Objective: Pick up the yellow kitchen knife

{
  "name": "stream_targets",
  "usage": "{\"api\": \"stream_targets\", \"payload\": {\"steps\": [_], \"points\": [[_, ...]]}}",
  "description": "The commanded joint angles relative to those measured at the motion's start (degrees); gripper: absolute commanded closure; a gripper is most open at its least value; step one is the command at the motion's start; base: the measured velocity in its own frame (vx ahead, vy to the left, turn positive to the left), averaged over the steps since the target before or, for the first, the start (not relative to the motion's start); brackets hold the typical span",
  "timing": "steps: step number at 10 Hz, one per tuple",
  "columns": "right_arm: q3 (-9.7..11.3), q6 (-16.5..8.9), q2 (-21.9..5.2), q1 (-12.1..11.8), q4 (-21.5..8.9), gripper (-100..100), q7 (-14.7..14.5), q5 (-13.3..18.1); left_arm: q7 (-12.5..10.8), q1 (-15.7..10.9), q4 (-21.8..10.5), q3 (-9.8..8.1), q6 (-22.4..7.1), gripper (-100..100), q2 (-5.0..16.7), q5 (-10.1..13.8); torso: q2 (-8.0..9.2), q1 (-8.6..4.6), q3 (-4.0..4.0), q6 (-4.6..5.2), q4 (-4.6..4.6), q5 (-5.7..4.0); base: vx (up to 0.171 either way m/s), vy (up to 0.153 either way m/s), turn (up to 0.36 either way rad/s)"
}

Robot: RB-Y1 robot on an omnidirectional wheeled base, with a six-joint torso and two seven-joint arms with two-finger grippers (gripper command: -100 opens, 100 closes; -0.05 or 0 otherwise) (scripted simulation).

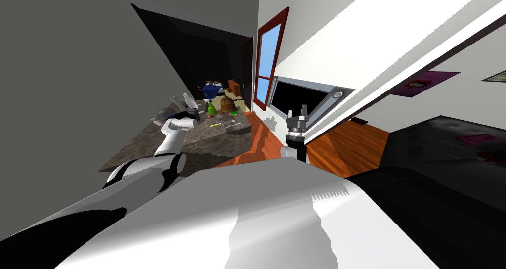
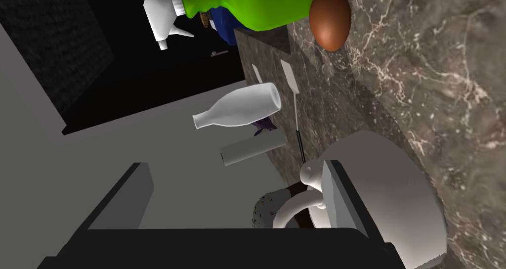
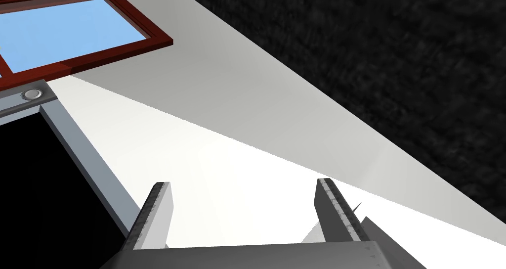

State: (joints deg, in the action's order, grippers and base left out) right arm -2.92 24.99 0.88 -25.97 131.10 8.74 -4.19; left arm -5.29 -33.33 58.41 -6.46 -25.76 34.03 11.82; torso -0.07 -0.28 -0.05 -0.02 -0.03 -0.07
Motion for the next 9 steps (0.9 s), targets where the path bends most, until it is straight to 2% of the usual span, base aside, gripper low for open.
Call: {"api": "stream_targets", "payload": {"steps": [1, 2, 3, 4, 5, 6, 7, 8, 9], "points": [[0.0, 0.0, 0.0, 0.0, 0.0, 0, 0.0, 0.0, 0.0, -2.0, -2.9, -0.61, -2.9, -100, 0.0, 0.2, 0.00, 0.00, 0.00, 0.00, 0.00, 0.00, 0.028, -0.096, -0.023], [0.0, 0.0, 0.0, 0.0, 0.0, 0, 0.0, 0.0, 0.0, -2.0, -4.3, -0.61, -3.0, -100, 0.0, 0.2, -0.04, -0.06, -0.02, 0.01, 0.00, -0.01, 0.028, -0.087, -0.012], [0.0, 0.0, 0.0, 0.0, 0.0, 0, 0.0, 0.0, 0.0, -4.0, -6.7, -1.08, -4.9, -100, 0.0, 0.4, -0.04, -0.03, -0.02, 0.00, -0.01, -0.01, 0.025, -0.093, -0.028], [0.0, 0.0, 0.0, 0.0, 0.0, 0, 0.0, 0.0, 0.0, -4.0, -7.8, -1.08, -5.4, -100, 0.0, 0.4, -0.04, -0.06, -0.02, 0.01, -0.01, -0.01, 0.012, -0.077, -0.013], [0.0, 0.0, 0.0, 0.0, 0.0, 0, 0.0, 0.0, 0.0, -5.8, -9.6, -1.53, -7.6, -100, -0.1, 0.5, 0.01, -0.01, 0.00, 0.00, 0.00, 0.00, 0.021, -0.078, -0.026], [0.0, 0.0, 0.0, 0.0, 0.0, 0, 0.0, 0.0, 0.0, -5.8, -11.1, -1.53, -7.7, -100, -0.1, 0.5, -0.02, -0.02, -0.01, 0.02, 0.00, -0.01, 0.028, -0.070, -0.017], [0.0, 0.0, 0.0, 0.0, 0.0, 0, 0.0, 0.0, 0.0, -5.8, -11.1, -1.53, -7.7, -100, -0.1, 0.5, -0.02, 0.03, -0.01, -0.01, -0.01, 0.01, 0.010, -0.037, 0.006], [0.0, 0.0, 0.0, 0.0, 0.0, 0, 0.0, 0.0, 0.1, -7.5, -13.2, -1.97, -9.9, -100, -0.2, 0.7, 0.02, 0.14, 0.01, -0.01, 0.01, 0.03, 0.017, -0.053, -0.033], [0.0, 0.0, 0.0, 0.0, 0.0, 0, 0.0, 0.0, 0.1, -7.5, -14.3, -1.97, -9.9, -100, -0.2, 0.7, 0.01, 0.09, 0.01, 0.01, 0.01, 0.02, 0.017, -0.059, -0.019]]}}
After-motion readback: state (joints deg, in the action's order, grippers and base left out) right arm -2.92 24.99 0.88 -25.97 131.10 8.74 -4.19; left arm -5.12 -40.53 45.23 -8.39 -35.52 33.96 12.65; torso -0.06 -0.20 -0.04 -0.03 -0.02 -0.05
